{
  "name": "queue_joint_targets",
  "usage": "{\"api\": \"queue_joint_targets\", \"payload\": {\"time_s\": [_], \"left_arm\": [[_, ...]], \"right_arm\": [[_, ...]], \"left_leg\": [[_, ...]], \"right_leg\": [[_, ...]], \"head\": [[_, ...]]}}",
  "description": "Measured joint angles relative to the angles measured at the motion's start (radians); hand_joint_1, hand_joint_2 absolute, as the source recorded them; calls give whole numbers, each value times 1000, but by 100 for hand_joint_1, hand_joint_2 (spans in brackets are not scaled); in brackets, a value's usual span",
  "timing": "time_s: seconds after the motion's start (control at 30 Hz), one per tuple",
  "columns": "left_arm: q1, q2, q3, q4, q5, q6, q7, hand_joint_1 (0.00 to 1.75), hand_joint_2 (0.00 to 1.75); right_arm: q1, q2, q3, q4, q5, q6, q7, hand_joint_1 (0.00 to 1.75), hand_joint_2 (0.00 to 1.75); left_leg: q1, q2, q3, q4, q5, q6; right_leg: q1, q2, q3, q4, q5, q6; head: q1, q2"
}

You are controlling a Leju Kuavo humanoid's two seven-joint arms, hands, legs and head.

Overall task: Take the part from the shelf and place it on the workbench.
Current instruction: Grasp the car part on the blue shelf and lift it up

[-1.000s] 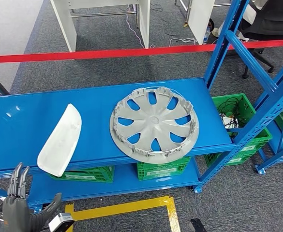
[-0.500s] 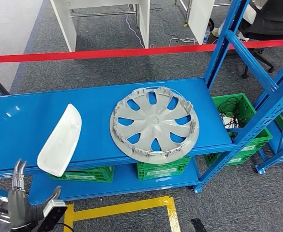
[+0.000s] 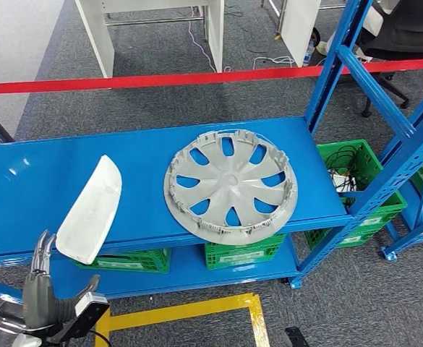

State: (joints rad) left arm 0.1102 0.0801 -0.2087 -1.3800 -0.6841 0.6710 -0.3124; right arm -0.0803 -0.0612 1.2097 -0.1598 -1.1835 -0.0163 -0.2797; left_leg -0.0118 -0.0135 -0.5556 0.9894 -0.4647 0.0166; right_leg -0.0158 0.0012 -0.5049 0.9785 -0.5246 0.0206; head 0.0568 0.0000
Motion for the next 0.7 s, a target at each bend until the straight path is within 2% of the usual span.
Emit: {"api": "queue_joint_targets", "payload": {"time_s": [0.7], "left_arm": [[-61, 73, -31, 69, -82, -97, 68, 0, 175]], "right_arm": [[0, -13, 14, 1, 4, 13, 3, 0, 0]], "left_leg": [[0, 0, -1, 0, 0, 0]], "right_leg": [[0, 0, 0, 0, 0, 0]], "head": [[0, 0]]}}
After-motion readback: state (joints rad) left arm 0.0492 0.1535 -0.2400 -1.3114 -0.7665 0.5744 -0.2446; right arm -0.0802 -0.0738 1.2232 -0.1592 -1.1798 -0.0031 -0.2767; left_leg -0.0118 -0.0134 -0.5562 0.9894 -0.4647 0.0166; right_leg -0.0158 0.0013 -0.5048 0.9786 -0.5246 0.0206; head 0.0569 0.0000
